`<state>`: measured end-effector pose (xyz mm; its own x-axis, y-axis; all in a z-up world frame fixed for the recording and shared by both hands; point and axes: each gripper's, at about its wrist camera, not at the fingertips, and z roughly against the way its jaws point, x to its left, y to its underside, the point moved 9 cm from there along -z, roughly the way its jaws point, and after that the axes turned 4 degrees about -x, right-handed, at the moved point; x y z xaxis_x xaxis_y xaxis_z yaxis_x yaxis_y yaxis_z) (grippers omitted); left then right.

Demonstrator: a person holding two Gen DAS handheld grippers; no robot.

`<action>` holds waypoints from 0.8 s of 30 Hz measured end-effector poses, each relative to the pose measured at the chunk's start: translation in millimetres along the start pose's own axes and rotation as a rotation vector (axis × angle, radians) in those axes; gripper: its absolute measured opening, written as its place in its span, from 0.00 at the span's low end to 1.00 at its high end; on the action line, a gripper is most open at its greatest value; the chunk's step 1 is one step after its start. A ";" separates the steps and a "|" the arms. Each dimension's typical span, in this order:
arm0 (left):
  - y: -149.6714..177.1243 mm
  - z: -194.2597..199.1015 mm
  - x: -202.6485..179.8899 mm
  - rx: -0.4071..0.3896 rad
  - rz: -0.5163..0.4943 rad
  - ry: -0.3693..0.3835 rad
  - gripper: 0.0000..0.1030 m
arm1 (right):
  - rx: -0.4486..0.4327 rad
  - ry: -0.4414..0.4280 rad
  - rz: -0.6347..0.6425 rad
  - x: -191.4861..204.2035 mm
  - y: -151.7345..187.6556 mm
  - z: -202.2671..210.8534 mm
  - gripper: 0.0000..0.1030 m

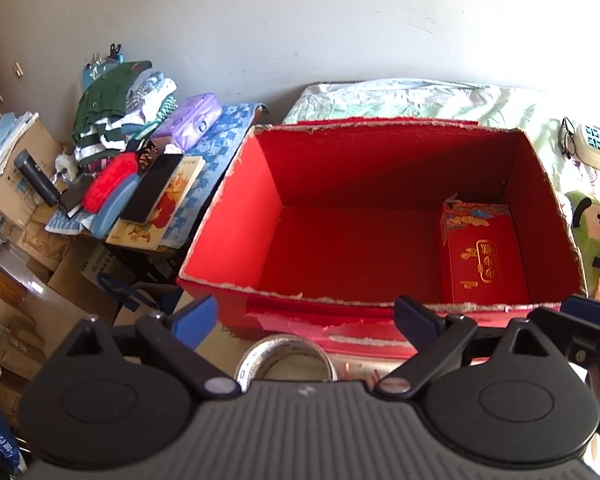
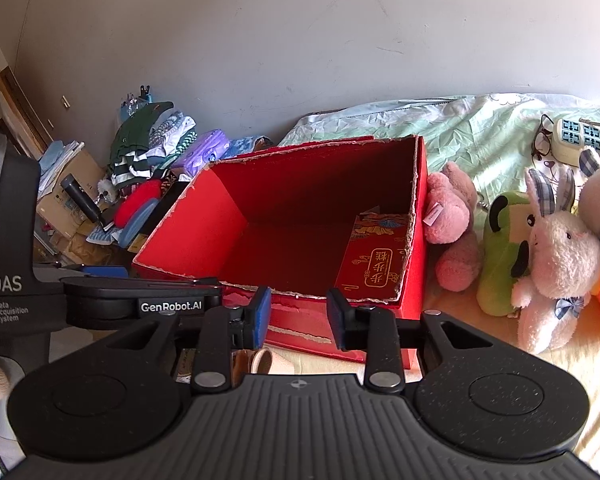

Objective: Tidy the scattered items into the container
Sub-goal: 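Move the right gripper to the beige slippers tied with red ribbon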

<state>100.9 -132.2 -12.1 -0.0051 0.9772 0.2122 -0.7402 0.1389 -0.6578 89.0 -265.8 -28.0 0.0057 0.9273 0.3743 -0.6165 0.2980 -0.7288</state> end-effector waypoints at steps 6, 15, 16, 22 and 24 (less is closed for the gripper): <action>17.7 -5.3 4.4 0.050 -0.002 -0.012 0.93 | 0.055 0.001 0.018 3.3 17.6 -15.8 0.35; 49.5 -29.2 20.4 0.126 0.058 0.009 0.93 | 0.177 -0.002 -0.042 -5.1 52.8 -38.1 0.35; 53.5 -32.9 22.2 0.138 0.066 0.016 0.93 | 0.189 0.004 -0.041 -6.4 57.0 -39.5 0.35; 72.8 -46.9 27.0 0.194 0.092 0.054 0.93 | 0.244 -0.036 -0.099 -10.6 70.0 -43.4 0.37; 76.6 -46.6 24.8 0.193 0.075 0.064 0.93 | 0.253 -0.050 -0.110 -9.3 71.5 -44.1 0.40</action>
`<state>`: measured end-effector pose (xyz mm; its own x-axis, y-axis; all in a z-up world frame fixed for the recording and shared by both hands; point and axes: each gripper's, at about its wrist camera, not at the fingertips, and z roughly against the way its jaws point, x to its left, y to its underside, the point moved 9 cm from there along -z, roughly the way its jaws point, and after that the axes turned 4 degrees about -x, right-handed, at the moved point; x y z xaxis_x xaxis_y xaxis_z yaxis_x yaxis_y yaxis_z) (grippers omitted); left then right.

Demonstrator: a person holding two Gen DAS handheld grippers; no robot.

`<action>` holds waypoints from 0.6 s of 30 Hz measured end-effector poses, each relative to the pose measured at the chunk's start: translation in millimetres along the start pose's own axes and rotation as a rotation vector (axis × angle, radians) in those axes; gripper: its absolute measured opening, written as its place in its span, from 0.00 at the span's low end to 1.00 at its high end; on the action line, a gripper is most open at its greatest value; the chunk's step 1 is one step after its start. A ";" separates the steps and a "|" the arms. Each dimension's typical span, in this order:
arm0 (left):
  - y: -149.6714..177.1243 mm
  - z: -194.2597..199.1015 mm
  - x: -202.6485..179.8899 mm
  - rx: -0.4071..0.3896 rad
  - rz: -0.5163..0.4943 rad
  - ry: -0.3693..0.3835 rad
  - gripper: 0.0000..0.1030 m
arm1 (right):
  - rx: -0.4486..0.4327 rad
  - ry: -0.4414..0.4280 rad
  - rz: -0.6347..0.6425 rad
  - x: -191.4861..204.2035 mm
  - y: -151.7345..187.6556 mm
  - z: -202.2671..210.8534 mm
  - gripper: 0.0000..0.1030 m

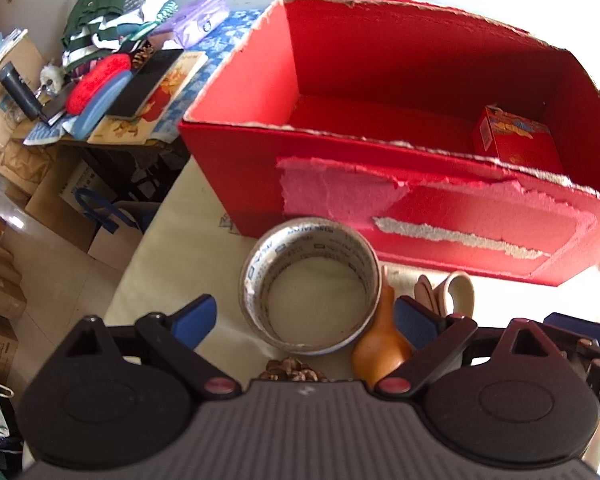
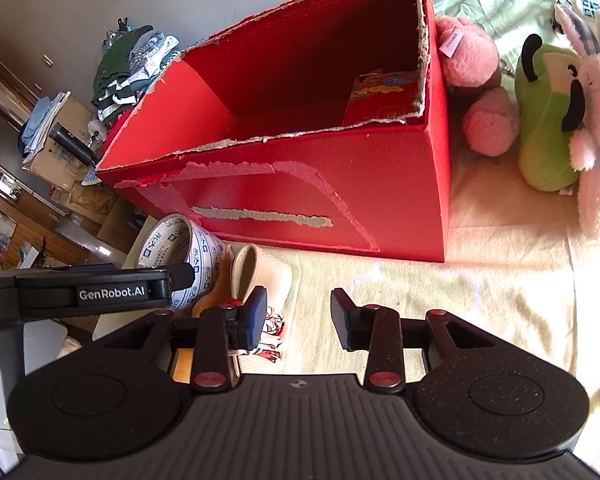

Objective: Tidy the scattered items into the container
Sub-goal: 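Move the right gripper to the beige slippers tied with red ribbon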

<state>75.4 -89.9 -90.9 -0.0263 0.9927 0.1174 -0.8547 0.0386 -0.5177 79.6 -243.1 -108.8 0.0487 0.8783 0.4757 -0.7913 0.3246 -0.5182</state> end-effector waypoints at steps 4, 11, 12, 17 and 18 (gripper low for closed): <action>9.5 -3.2 -0.2 0.021 -0.033 -0.020 0.93 | 0.013 -0.016 0.001 4.8 1.3 -5.4 0.41; 9.4 -5.8 7.5 0.033 -0.038 -0.073 0.93 | 0.026 -0.044 -0.014 12.5 -5.4 -15.3 0.41; 8.9 -6.2 8.5 0.037 -0.034 -0.070 0.93 | 0.030 -0.052 -0.020 14.3 -6.1 -17.2 0.41; 7.2 -7.2 8.4 0.036 -0.047 -0.080 0.93 | 0.048 -0.042 0.007 21.0 -5.6 -27.1 0.41; 7.1 -7.5 8.3 0.036 -0.049 -0.081 0.93 | 0.052 -0.028 0.015 20.6 -4.7 -29.4 0.39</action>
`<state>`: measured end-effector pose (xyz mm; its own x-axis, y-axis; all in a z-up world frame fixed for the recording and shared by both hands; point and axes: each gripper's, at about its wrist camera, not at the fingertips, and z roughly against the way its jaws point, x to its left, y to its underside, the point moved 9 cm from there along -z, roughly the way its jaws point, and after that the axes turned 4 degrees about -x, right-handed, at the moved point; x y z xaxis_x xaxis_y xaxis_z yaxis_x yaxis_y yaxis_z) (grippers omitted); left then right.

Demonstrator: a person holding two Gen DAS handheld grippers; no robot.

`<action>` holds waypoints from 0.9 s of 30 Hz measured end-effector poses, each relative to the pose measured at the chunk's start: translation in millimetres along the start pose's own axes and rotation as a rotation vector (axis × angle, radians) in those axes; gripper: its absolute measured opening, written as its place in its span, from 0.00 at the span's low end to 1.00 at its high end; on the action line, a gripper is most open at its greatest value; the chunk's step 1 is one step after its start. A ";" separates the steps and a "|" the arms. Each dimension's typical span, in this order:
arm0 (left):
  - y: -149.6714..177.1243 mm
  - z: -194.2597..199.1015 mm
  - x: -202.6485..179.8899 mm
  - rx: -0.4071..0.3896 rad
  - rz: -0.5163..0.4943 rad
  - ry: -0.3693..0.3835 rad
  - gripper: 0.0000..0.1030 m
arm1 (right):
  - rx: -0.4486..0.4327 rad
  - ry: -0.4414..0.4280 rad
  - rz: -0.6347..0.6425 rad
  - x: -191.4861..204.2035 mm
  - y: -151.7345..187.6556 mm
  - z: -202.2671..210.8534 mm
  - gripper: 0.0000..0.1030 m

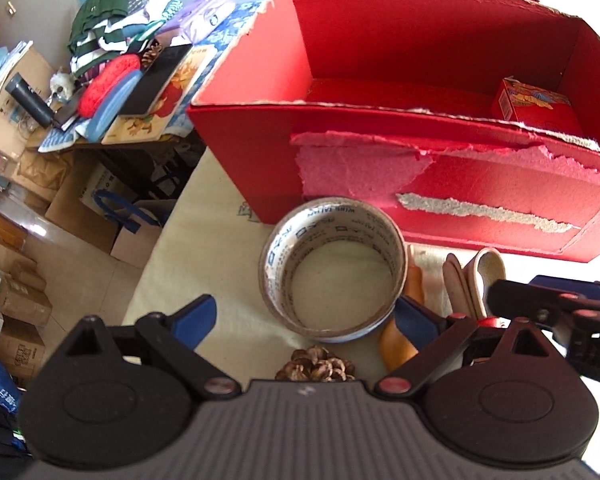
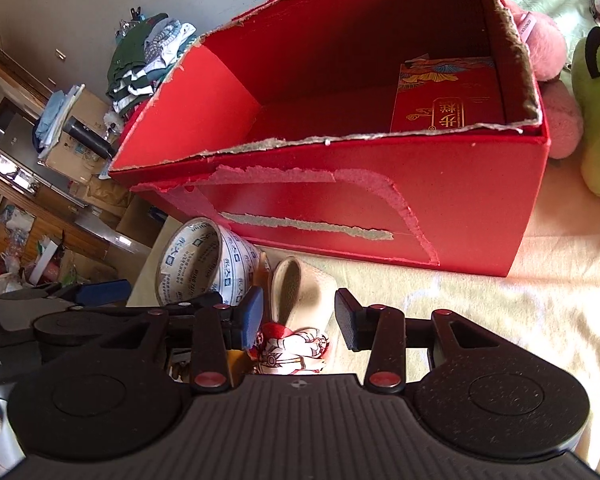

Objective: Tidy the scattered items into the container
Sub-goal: 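Move the right gripper to the beige slippers tied with red ribbon, then close the right gripper on the ribbon-tied slippers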

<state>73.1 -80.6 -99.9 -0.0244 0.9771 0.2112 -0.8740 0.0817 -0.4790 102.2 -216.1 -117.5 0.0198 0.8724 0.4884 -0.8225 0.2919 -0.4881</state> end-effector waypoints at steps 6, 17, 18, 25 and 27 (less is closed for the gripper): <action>-1.5 -0.5 -2.3 0.005 -0.009 -0.003 0.93 | 0.011 0.021 -0.032 -13.1 0.2 -2.1 0.33; -11.2 11.6 -29.6 -0.032 -0.081 0.043 0.93 | 0.004 0.056 -0.088 -39.3 3.7 7.8 0.13; -11.4 12.6 -32.9 -0.033 -0.089 0.050 0.93 | 0.005 0.062 -0.096 -42.8 4.5 8.2 0.13; -8.2 14.4 -53.8 -0.022 -0.128 0.116 0.93 | -0.007 0.101 -0.144 -69.0 11.7 17.8 0.15; -6.2 17.6 -60.0 -0.023 -0.142 0.145 0.93 | -0.018 0.117 -0.148 -75.5 13.9 23.0 0.19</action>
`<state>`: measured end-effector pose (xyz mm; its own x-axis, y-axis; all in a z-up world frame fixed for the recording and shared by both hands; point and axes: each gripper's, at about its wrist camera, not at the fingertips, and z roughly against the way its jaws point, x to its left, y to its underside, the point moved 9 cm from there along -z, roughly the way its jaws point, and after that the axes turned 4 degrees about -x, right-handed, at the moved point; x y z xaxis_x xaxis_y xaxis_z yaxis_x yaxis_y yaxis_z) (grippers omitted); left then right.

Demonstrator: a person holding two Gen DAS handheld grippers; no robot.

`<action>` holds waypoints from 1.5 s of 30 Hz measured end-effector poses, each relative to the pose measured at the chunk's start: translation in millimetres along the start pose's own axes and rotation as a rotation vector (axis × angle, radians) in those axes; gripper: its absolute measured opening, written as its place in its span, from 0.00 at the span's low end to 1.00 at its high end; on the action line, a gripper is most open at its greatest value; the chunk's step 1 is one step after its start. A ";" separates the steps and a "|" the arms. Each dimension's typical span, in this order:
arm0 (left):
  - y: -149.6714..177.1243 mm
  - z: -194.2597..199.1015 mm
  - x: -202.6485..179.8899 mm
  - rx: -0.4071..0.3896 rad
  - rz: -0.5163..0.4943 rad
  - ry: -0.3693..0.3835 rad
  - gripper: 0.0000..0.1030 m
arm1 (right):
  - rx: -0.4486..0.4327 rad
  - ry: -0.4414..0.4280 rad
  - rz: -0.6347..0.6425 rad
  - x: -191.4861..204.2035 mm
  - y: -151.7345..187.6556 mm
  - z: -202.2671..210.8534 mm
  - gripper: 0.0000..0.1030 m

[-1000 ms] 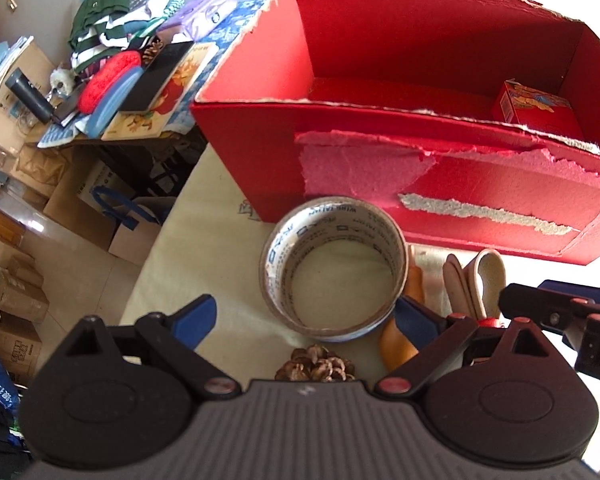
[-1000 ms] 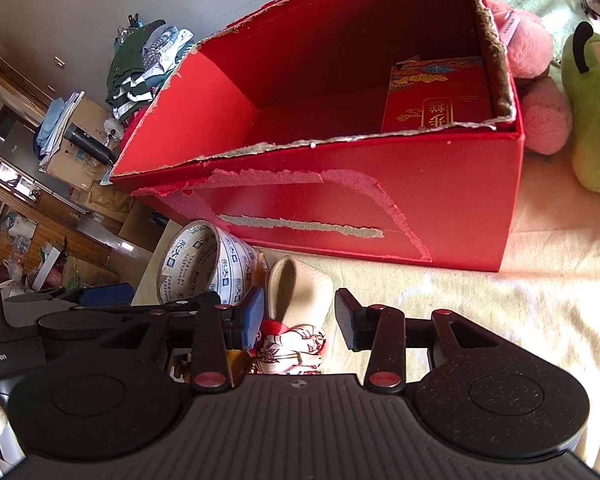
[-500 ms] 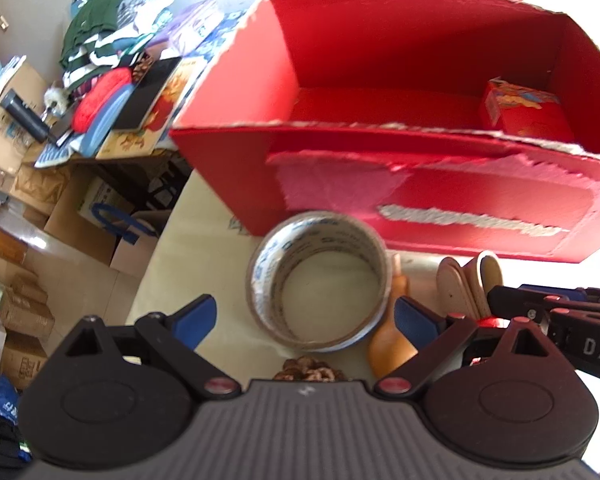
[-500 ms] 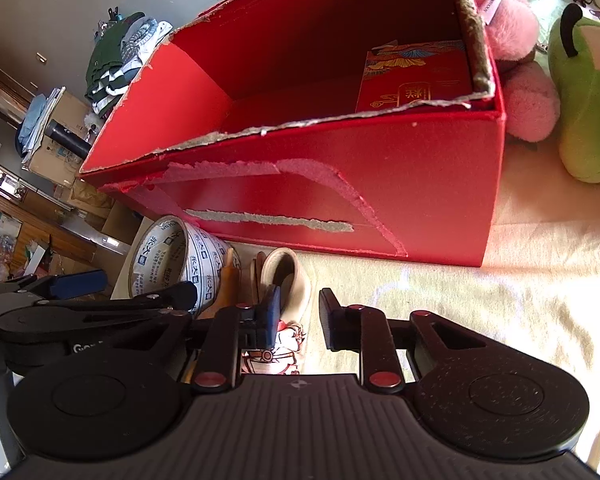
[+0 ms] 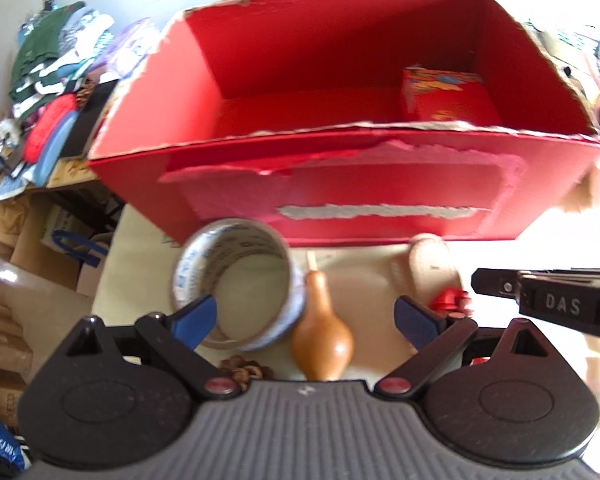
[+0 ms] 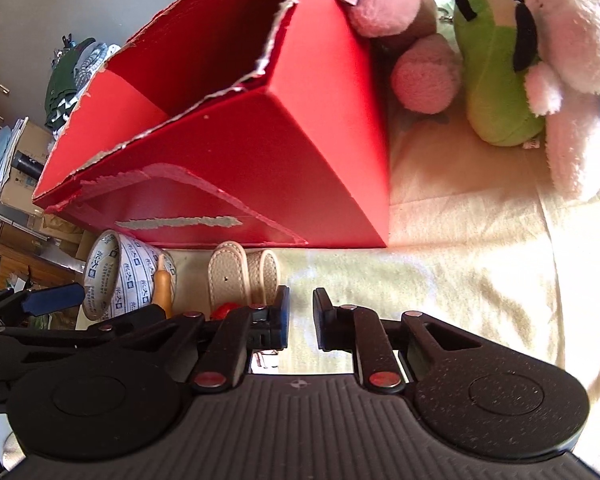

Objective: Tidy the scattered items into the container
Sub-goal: 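Close the right gripper on the ribbon-tied slippers, then lift the slippers with the right gripper over the red container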

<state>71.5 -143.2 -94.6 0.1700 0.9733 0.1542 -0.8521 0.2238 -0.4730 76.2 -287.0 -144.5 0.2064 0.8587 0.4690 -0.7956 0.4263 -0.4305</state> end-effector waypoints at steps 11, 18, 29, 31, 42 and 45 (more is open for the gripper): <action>26.2 10.8 -52.2 0.021 -0.095 0.257 0.93 | 0.007 -0.115 0.000 11.3 1.0 9.9 0.25; 45.5 -19.9 -69.5 0.131 -0.017 0.364 0.63 | 0.049 -0.151 0.058 26.5 7.3 -2.2 0.29; 45.0 -20.9 -76.1 0.074 -0.007 0.368 0.59 | 0.098 -0.225 0.008 31.6 15.2 -14.8 0.52; 45.5 -20.1 -79.0 0.061 -0.022 0.360 0.59 | 0.108 -0.236 0.025 37.4 18.1 -15.5 0.45; 52.5 -11.5 -84.6 0.035 -0.073 0.352 0.50 | 0.128 -0.253 0.017 38.7 23.9 -1.5 0.33; 54.2 -4.3 -89.9 0.030 -0.086 0.369 0.50 | 0.113 -0.232 0.050 40.6 25.5 8.0 0.33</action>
<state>12.1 -218.4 -137.9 0.4038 0.9052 -0.1328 -0.8400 0.3093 -0.4457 59.7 -243.5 -130.2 0.0396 0.7844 0.6190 -0.8628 0.3394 -0.3748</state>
